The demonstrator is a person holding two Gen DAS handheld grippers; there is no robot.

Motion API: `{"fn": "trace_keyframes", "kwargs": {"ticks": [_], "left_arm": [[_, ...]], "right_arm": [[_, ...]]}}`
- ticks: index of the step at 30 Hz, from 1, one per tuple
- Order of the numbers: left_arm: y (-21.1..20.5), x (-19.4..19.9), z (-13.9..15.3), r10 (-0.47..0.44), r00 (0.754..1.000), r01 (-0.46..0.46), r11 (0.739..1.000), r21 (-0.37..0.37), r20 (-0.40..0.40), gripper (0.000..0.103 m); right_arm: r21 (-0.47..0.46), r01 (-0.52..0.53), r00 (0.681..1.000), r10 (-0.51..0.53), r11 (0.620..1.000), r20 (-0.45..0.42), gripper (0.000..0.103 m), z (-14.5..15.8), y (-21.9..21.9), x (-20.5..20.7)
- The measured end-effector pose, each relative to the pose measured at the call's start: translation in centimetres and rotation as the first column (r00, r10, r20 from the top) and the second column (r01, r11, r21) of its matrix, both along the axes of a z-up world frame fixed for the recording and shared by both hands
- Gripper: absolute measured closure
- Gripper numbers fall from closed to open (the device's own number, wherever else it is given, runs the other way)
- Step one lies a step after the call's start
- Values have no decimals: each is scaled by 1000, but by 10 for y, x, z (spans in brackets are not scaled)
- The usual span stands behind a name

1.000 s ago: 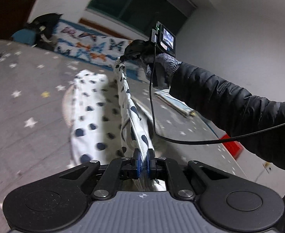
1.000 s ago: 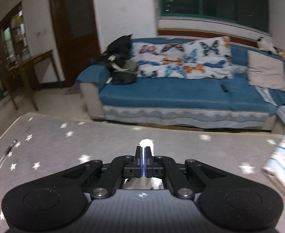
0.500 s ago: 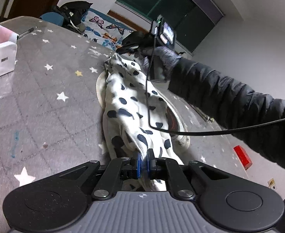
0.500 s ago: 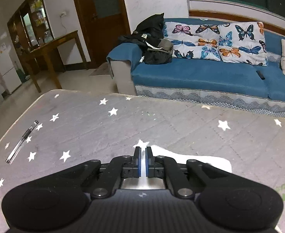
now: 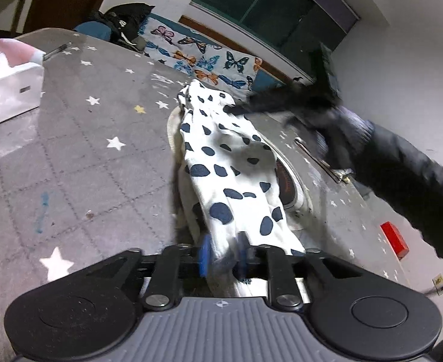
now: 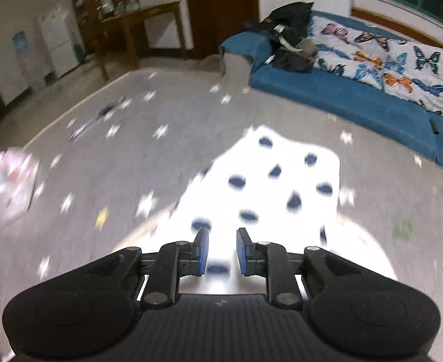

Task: Fold clothes

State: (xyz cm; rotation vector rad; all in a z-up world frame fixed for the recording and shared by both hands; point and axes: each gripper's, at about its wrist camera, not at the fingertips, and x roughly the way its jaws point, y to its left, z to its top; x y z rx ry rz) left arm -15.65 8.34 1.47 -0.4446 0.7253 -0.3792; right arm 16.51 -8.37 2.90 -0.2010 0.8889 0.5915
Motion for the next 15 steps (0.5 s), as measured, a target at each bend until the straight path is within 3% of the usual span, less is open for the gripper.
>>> {"fn": "trace_keyframes", "kwargs": {"ticks": [3,5,9,12,15], "left_arm": [[-1,-5,3,13,1000,-13,1000,15,10,69],[-2,-8,5,28,999,-28,999,25,17,56],[-5,-10,4,42,999,-42,999,17,6,49],[-11,-8,-2,34,999,-34,999,7,-30,48],[-9,-16,1,34,999,-34,999,5,-8,48]], "right_arm": [[-30,-64,998,65,997,14,82,3,-11,-34],[-32,-122,992,123,992,24,75,5,-14,-58],[-30,-253,967,254,967,35,73,7,-13,-106],[-38,-342,939,343,939,25,72,3,-4,-136],[-85,-396,916,400,914,30,72,-4,2,-162]]}}
